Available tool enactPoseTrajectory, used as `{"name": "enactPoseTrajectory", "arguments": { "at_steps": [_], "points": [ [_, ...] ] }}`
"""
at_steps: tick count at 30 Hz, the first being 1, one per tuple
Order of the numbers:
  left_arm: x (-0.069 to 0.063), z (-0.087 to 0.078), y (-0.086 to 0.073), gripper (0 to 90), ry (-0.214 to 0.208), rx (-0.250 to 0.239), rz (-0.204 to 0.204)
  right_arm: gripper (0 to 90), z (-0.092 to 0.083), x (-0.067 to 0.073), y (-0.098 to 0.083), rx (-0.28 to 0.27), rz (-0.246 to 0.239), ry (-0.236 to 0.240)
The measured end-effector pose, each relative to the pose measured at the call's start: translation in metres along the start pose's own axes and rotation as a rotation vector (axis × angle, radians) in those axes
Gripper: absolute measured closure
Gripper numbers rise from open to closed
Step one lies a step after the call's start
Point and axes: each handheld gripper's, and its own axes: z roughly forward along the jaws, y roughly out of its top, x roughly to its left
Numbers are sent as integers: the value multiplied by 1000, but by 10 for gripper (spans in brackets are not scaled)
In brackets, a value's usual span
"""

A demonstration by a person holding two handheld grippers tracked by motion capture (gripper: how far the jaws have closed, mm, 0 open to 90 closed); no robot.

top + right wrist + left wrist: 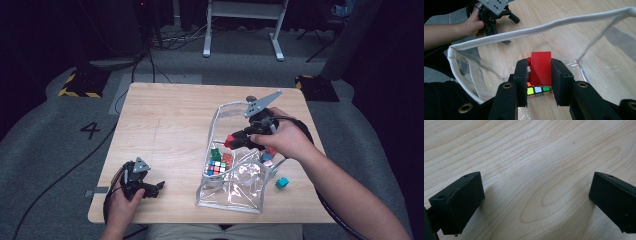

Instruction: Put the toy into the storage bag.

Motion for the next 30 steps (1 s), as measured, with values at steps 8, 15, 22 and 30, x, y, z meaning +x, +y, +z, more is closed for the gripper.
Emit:
{"name": "enactPoseTrajectory", "arguments": {
  "at_steps": [8, 15, 22, 30],
  "points": [
    [0, 0, 0, 0, 0, 0, 0, 689, 24, 11, 12, 44, -59, 43],
    [0, 0, 0, 0, 0, 0, 0, 689, 41, 18, 19, 65, -95, 68],
    [0, 0, 0, 0, 0, 0, 0, 689, 57, 21, 24, 110, -115, 83],
    [0, 0, 0, 0, 0, 0, 0, 688, 75, 24, 19, 156, -121, 122]
  ]
}}
